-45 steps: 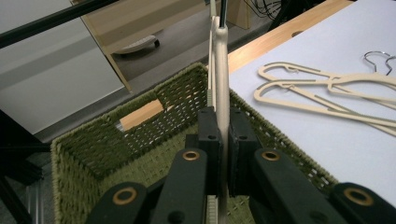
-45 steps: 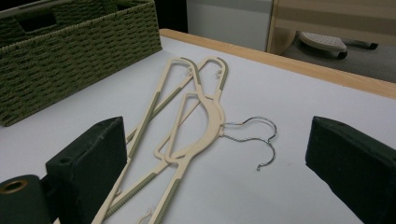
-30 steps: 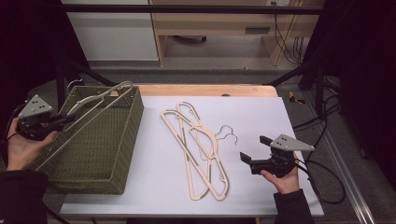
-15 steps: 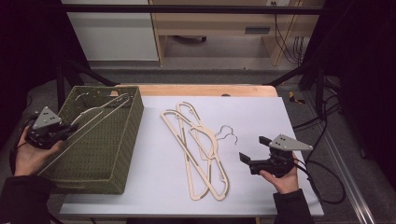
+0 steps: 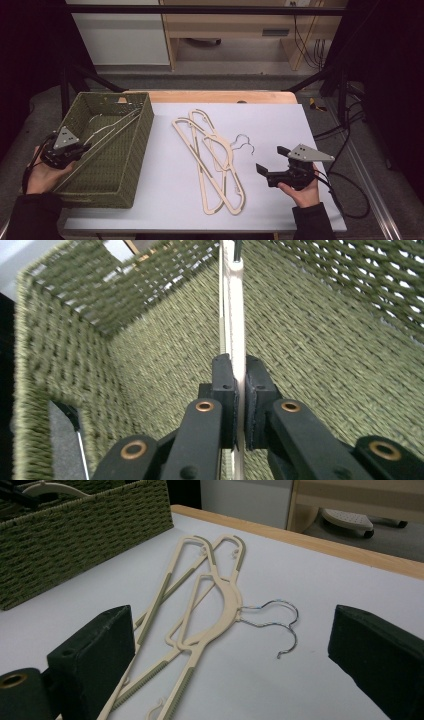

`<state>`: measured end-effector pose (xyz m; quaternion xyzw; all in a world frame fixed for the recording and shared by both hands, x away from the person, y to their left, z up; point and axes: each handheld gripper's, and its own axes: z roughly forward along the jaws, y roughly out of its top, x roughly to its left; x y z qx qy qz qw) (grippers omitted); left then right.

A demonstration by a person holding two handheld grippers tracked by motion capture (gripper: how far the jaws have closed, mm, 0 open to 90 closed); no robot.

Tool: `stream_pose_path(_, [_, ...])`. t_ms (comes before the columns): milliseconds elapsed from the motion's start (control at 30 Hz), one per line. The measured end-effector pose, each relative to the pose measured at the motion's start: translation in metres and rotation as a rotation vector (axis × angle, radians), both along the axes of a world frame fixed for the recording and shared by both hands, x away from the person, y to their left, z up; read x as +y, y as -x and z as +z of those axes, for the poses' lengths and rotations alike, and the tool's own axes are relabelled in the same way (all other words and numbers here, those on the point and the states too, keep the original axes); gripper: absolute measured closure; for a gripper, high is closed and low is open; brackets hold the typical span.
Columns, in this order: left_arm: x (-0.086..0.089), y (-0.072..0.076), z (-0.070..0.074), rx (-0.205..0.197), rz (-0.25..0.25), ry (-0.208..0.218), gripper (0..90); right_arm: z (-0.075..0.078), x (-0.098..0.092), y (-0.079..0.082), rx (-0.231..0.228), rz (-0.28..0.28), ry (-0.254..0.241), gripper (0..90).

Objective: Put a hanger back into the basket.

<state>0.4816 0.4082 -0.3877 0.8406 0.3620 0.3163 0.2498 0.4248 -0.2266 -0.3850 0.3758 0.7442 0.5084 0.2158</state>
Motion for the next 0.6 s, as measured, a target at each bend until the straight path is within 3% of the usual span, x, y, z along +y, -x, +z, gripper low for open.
stream_pose_path(33, [0.0, 0.0, 0.0, 0.013, -0.01, -0.025, 85.7, 0.0, 0.0, 0.0, 0.0, 0.0, 0.0, 5.6])
stream_pose_path(100, [-0.002, 0.0, -0.001, 0.021, -0.023, -0.035, 85.5, 0.0, 0.0, 0.0, 0.0, 0.001, 0.0, 5.6])
stream_pose_path(467, [-0.016, 0.003, -0.006, 0.087, -0.093, -0.029, 82.7, 0.0, 0.0, 0.0, 0.001, -0.001, -0.004, 5.5])
stream_pose_path(600, [-0.023, 0.004, -0.009, 0.107, -0.114, -0.052, 81.8, 0.0, 0.0, 0.0, -0.001, 0.0, -0.002, 5.5])
